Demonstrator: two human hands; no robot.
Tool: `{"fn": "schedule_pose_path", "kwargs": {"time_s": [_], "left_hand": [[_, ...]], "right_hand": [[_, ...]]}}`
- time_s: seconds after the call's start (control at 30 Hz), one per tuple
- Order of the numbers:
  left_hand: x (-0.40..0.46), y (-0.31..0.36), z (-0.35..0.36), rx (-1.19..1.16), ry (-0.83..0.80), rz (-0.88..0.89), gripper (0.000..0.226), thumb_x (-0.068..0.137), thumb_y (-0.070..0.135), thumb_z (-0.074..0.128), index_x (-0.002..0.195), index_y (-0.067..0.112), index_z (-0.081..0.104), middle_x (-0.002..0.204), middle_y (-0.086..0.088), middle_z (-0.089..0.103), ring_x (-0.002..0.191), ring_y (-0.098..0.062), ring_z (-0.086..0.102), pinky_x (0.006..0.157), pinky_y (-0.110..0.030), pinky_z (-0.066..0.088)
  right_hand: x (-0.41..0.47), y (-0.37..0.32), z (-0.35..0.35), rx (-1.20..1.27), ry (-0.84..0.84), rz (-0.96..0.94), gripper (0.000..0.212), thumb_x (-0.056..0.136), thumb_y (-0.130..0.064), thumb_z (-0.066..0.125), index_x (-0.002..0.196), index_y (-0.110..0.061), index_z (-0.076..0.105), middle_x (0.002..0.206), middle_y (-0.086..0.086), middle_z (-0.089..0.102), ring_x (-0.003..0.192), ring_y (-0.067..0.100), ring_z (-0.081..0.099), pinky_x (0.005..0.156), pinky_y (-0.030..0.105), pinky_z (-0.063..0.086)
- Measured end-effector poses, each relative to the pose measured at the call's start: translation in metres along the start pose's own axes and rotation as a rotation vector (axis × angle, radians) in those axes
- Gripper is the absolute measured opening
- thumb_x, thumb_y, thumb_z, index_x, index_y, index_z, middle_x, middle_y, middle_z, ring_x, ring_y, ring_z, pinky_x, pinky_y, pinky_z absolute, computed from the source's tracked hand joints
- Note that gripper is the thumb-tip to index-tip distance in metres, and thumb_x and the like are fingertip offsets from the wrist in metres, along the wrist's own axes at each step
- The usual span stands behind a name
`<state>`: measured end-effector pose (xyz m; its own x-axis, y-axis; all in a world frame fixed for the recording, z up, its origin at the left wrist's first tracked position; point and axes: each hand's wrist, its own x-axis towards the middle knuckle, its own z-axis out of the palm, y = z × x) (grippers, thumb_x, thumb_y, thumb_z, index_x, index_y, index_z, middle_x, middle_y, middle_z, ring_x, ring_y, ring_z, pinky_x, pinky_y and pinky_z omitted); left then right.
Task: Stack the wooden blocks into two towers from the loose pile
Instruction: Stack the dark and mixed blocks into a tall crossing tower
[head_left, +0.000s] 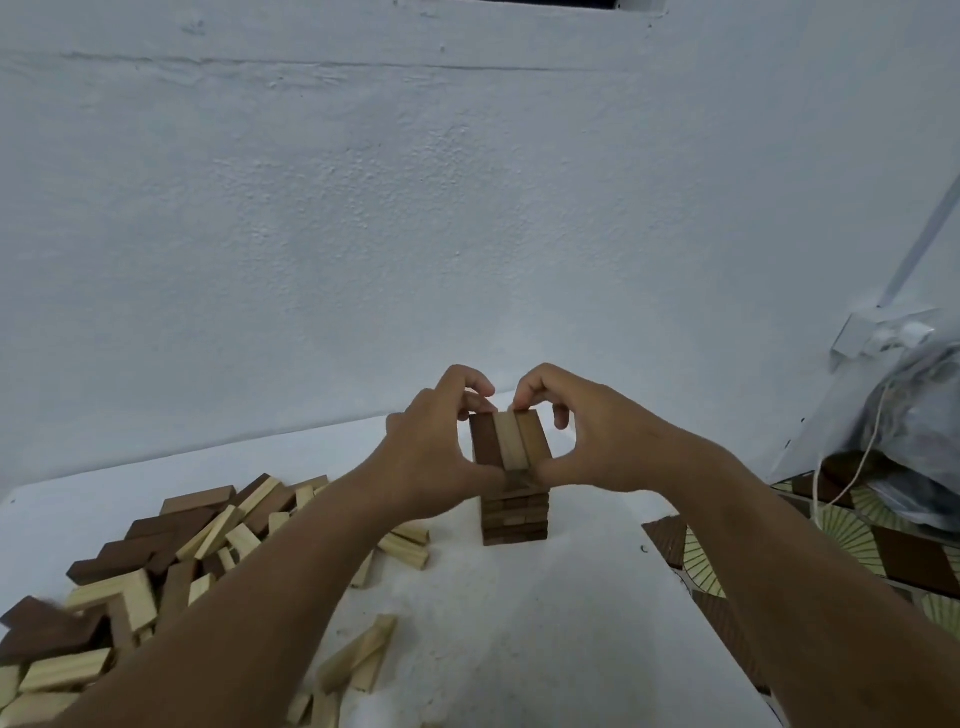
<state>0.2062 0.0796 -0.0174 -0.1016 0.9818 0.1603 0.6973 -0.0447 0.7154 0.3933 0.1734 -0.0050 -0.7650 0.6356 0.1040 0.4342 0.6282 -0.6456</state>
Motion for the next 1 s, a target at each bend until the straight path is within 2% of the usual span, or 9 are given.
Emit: {"fn": "schedule_pose_path", "kwargs": {"time_s": [0.17, 0.3, 0.4, 0.5, 0.67, 0.83, 0.93, 1.0], "left_hand": [[0.006, -0.008, 0.008, 0.021, -0.029, -0.049, 0.069, 0.066, 0.025, 0.083, 0.114, 0.042, 0.036, 0.112, 0.022, 0.058, 0.112, -0.004, 0.047, 0.103, -0.044, 0.036], [0.007, -0.012, 0.014, 0.050, -0.034, -0.060, 0.068, 0.068, 0.028, 0.083, 0.116, 0.041, 0.035, 0.114, 0.020, 0.058, 0.111, -0.002, 0.047, 0.101, -0.040, 0.031], [0.006, -0.015, 0.017, 0.065, -0.044, -0.075, 0.069, 0.069, 0.032, 0.083, 0.117, 0.042, 0.034, 0.115, 0.019, 0.058, 0.111, -0.003, 0.047, 0.103, -0.041, 0.031], [0.007, -0.016, 0.018, 0.063, -0.052, -0.085, 0.071, 0.070, 0.031, 0.082, 0.120, 0.044, 0.033, 0.118, 0.019, 0.057, 0.113, -0.004, 0.047, 0.105, -0.042, 0.029], [0.008, -0.018, 0.019, 0.060, -0.050, -0.080, 0.070, 0.071, 0.031, 0.080, 0.121, 0.044, 0.033, 0.120, 0.019, 0.057, 0.115, -0.004, 0.048, 0.105, -0.041, 0.029], [0.007, -0.022, 0.022, 0.057, -0.042, -0.086, 0.070, 0.072, 0.034, 0.080, 0.122, 0.046, 0.031, 0.121, 0.021, 0.056, 0.115, -0.005, 0.047, 0.105, -0.044, 0.031], [0.005, -0.023, 0.020, 0.078, -0.069, -0.074, 0.079, 0.074, 0.039, 0.080, 0.130, 0.048, 0.026, 0.131, 0.022, 0.050, 0.124, -0.007, 0.041, 0.106, -0.044, 0.029], [0.001, -0.024, 0.015, 0.080, -0.096, -0.062, 0.088, 0.072, 0.044, 0.081, 0.136, 0.051, 0.020, 0.138, 0.021, 0.044, 0.130, -0.008, 0.035, 0.108, -0.045, 0.029]], "right_hand": [[0.011, 0.017, 0.002, 0.008, -0.067, 0.025, 0.055, 0.063, -0.030, 0.080, 0.108, -0.040, 0.049, 0.113, -0.024, 0.053, 0.095, 0.014, 0.049, 0.068, 0.024, 0.044], [0.015, 0.020, 0.006, 0.015, -0.093, 0.035, 0.054, 0.064, -0.027, 0.080, 0.107, -0.041, 0.049, 0.113, -0.025, 0.053, 0.098, 0.014, 0.050, 0.069, 0.026, 0.045], [0.015, 0.021, 0.008, 0.007, -0.106, 0.050, 0.055, 0.065, -0.028, 0.081, 0.109, -0.042, 0.049, 0.114, -0.025, 0.052, 0.097, 0.016, 0.051, 0.071, 0.034, 0.052], [0.015, 0.023, 0.009, -0.008, -0.116, 0.061, 0.055, 0.067, -0.027, 0.080, 0.111, -0.042, 0.049, 0.116, -0.024, 0.051, 0.098, 0.015, 0.051, 0.066, 0.029, 0.050], [0.016, 0.025, 0.009, -0.015, -0.113, 0.062, 0.055, 0.068, -0.028, 0.078, 0.111, -0.044, 0.048, 0.115, -0.026, 0.050, 0.098, 0.014, 0.052, 0.071, 0.032, 0.052], [0.016, 0.028, 0.010, -0.015, -0.111, 0.065, 0.054, 0.070, -0.031, 0.079, 0.112, -0.045, 0.048, 0.115, -0.028, 0.050, 0.100, 0.009, 0.049, 0.068, 0.020, 0.043], [0.015, 0.027, 0.009, -0.058, -0.128, 0.085, 0.064, 0.068, -0.034, 0.081, 0.119, -0.046, 0.044, 0.123, -0.025, 0.047, 0.104, 0.007, 0.047, 0.072, 0.017, 0.041], [0.014, 0.022, 0.006, -0.097, -0.149, 0.120, 0.076, 0.066, -0.040, 0.082, 0.125, -0.052, 0.037, 0.131, -0.021, 0.041, 0.112, 0.007, 0.044, 0.077, 0.020, 0.044]]}}
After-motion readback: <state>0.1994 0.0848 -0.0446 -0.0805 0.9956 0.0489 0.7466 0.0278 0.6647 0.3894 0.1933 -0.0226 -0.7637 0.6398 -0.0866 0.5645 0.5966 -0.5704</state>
